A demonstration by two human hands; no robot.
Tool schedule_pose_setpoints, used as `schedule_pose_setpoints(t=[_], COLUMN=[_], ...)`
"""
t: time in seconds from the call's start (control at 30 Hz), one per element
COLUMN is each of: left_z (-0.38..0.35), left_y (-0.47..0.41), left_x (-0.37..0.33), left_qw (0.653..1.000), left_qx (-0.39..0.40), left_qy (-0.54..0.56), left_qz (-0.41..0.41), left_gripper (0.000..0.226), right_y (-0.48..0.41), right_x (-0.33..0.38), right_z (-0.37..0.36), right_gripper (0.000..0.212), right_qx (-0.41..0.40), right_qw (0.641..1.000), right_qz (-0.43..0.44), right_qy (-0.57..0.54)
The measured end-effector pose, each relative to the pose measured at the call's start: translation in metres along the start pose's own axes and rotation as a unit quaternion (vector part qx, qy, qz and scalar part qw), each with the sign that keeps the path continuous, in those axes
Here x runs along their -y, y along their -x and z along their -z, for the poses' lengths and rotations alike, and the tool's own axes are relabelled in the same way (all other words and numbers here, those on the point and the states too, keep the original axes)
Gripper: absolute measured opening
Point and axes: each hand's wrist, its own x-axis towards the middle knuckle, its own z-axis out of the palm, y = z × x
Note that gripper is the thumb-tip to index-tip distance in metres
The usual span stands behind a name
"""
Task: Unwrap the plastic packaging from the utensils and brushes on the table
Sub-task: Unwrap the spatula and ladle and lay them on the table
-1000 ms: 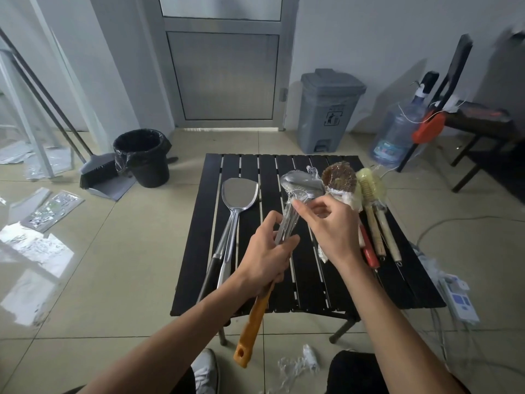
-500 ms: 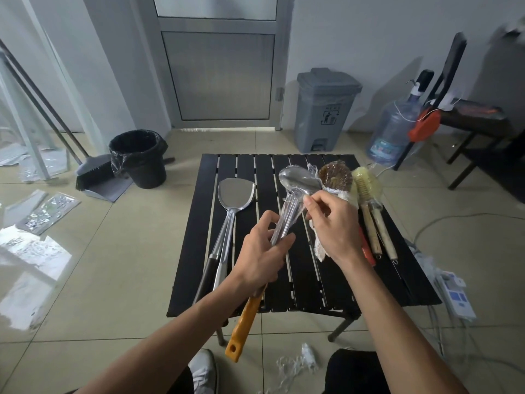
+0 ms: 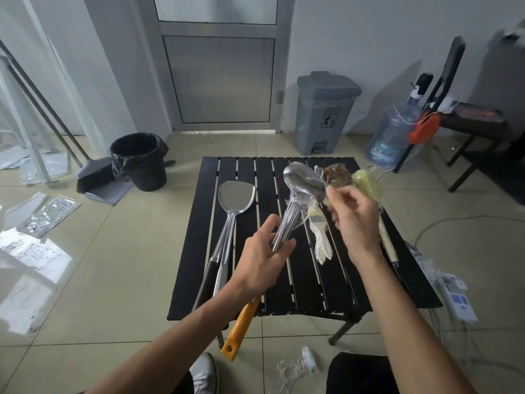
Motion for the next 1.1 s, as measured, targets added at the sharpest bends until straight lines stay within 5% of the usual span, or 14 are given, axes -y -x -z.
schedule_pose_setpoints(t=[0.13,0.3,0.4,0.53,0.7,0.93,0.97,1.1], left_z=[-0.002,-0.005,-0.004,0.0,-0.003,-0.004,-0.006,-0.005], left_y=[0.004,0.004,0.004,0.002,0.002,0.001,0.001,0.0], left_x=[0.005,0.009,0.01,0.007,0.005,0.005,0.005,0.004], left_qw=[0.998,0.996,0.998,0.998,0.979,0.981,0.983,0.987], left_qx=[0.021,0.041,0.041,0.051,0.063,0.054,0.052,0.036], left_qy=[-0.053,-0.069,-0.048,0.048,0.186,0.18,0.173,0.15], left_qz=[-0.027,-0.029,-0.027,-0.001,0.055,0.047,0.044,0.039], left_gripper=[0.015,0.014,0.013,0.013,0.016,0.011,0.011,0.012], right_y=[-0.014,-0.02,-0.021,-0.027,-0.025,-0.023,-0.021,-0.016], right_x=[-0.001,-0.004,-0.006,-0.009,-0.02,-0.001,0.001,0.01], right_z=[0.011,0.015,0.021,0.032,0.023,0.024,0.023,0.014], right_gripper=[0.036,0.009,0.007,0.009,0.012,0.01,0.012,0.077], right_qx=[-0.054,-0.059,-0.099,-0.172,-0.147,-0.097,-0.063,0.073], right_qw=[0.994,0.971,0.971,0.976,0.985,0.906,0.901,0.91], right_qz=[0.031,0.133,0.114,0.059,-0.068,-0.192,-0.214,-0.301], right_qy=[0.094,0.187,0.186,0.121,-0.056,-0.365,-0.371,-0.275])
